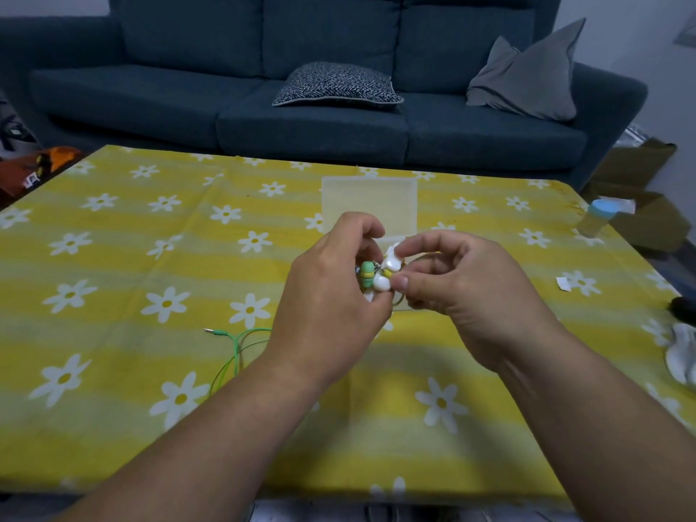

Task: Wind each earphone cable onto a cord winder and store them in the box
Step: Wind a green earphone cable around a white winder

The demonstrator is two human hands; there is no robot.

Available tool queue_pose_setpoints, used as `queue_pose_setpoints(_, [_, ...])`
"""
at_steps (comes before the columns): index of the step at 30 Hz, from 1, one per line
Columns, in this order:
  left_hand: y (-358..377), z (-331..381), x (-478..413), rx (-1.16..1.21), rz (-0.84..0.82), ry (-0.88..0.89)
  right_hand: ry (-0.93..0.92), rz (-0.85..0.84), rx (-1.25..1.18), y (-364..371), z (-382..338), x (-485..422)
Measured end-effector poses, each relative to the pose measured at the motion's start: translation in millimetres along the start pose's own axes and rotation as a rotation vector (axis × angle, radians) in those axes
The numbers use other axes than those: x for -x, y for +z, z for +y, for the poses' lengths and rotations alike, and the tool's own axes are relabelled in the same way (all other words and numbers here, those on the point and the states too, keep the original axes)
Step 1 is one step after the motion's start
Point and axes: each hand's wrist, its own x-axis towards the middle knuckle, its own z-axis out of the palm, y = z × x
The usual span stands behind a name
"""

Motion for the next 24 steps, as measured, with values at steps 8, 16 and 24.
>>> queue_pose_setpoints(8, [2.9,1.2,-0.2,-0.016,-0.034,0.095,0.173,-0.036,-0.083,-6.6,2.2,-3.2])
queue_pose_setpoints(16, [2.8,5.3,2.3,-0.093,-0.077,0.178,0.18,-0.143,-0.149,-4.9,0.2,-0.5])
queue_pose_setpoints(24, [3.8,2.7,3.5,0.011,-0.13,0.14,0.131,-0.079,-0.058,0.2,0.8,-1.5])
